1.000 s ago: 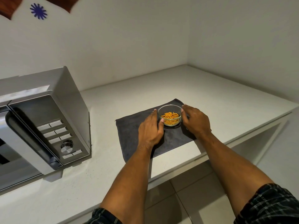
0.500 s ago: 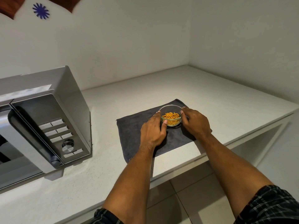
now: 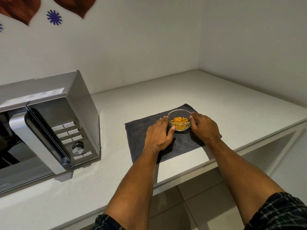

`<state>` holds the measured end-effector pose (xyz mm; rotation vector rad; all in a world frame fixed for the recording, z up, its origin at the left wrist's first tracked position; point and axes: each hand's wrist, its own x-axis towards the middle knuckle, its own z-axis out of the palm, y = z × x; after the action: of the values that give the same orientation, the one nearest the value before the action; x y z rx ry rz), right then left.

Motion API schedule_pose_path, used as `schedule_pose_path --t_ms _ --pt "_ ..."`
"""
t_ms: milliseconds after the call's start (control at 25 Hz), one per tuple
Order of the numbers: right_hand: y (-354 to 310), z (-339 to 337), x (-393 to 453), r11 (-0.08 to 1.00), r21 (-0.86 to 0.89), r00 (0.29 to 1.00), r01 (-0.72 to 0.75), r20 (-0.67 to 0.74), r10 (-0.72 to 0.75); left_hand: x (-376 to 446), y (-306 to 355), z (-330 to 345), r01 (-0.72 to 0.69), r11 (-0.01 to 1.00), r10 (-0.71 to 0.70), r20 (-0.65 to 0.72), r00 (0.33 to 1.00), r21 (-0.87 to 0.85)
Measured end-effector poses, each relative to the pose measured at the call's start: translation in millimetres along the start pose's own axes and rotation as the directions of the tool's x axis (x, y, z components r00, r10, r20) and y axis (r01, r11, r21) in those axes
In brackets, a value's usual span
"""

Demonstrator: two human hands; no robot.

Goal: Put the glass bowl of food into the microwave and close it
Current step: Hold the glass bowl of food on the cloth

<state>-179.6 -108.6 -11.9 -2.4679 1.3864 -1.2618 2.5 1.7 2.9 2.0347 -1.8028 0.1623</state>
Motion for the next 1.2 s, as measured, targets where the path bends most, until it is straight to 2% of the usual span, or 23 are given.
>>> schedule_pose_path --t_ms 360,520,680,760,880,1080,1200 --pt "-13 6 5 0.933 0.295 0.978 -0.206 0.057 0.198 -13 -13 -15 0.109 0.994 -0.107 0.078 0.991 -0.012" --pt "-22 12 10 0.88 0.354 0.948 -0.317 0.155 0.279 -10 3 -10 0.229 0.94 -0.208 0.107 0.972 -0.253" --pt "-26 12 9 0.861 0.373 0.936 -0.347 0.2 0.29 -8 12 -10 0.292 0.815 -0.299 0.068 0.952 -0.501" --pt "-32 13 8 0.865 0.378 0.94 -0.331 0.209 0.268 -12 12 -13 0.313 0.766 -0.351 0.043 0.935 -0.562" --pt "-52 15 10 0.867 0.384 0.943 -0.317 0.222 0.247 -22 5 -16 0.356 0.745 -0.423 0.013 0.906 -0.563" --pt "-90 23 8 0.873 0.394 0.941 -0.287 0.285 0.181 -41 -15 -28 0.417 0.767 -0.545 -0.152 0.824 -0.488" --pt "-110 30 2 0.859 0.418 0.933 -0.297 0.317 0.168 -52 -27 -36 0.454 0.752 -0.581 -0.156 0.799 -0.477"
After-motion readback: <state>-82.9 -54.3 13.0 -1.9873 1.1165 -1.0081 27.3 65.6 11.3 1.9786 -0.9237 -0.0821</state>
